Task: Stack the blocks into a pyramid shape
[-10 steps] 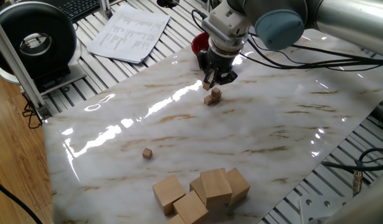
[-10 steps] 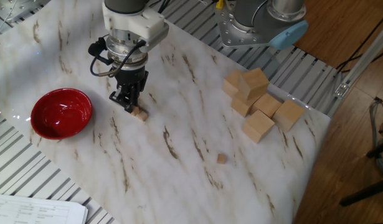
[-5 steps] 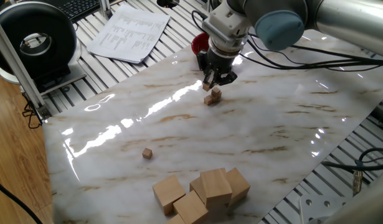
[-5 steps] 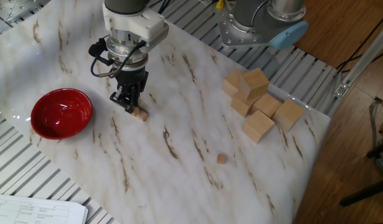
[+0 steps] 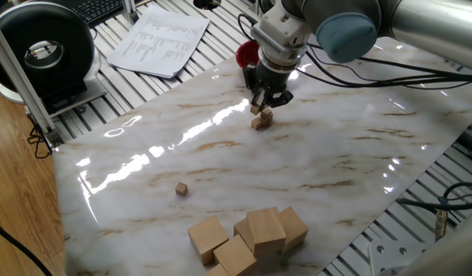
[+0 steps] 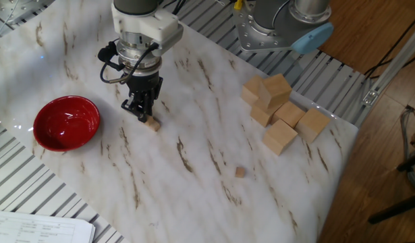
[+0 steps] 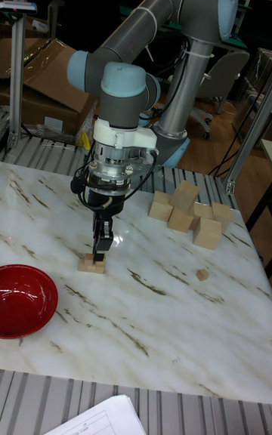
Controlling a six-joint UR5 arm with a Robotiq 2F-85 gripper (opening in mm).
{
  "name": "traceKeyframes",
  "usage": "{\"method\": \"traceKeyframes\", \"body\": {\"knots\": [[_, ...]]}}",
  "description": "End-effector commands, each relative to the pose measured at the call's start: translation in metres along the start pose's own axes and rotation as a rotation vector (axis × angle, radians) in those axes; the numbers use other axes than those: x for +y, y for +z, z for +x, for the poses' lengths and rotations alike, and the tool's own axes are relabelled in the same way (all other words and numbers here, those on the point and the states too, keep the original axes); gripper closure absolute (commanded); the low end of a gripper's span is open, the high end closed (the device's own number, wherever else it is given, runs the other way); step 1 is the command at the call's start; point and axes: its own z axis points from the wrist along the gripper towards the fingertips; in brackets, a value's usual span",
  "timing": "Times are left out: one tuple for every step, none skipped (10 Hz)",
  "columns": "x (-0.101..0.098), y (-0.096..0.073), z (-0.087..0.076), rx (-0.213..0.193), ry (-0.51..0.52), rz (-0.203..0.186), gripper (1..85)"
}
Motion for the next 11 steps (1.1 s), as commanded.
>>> {"method": "traceKeyframes", "body": {"knots": [[0.0022,-0.0007,0.0006,-0.010,0.008,0.006,84.7],[0.0031,-0.0002,0.0022,-0.004,0.007,0.005,84.7],[0.0044,0.0005,0.0033,-0.001,0.007,0.004,84.7],[0.0049,0.0011,0.0044,0.001,0.005,0.007,84.7],[0.0047,0.0016,0.0049,0.003,0.004,0.008,84.7],[0.0047,0.0027,0.0049,0.003,0.004,0.008,84.7],[0.0043,0.0039,0.0049,0.003,0.003,0.010,84.7],[0.0044,0.0049,0.0045,0.001,0.003,0.010,84.7],[0.0045,0.0052,0.0040,0.000,0.003,0.010,84.7],[0.0046,0.0054,0.0033,-0.002,0.005,0.011,84.7],[0.0051,0.0058,0.0019,-0.005,0.009,0.010,84.7]]}}
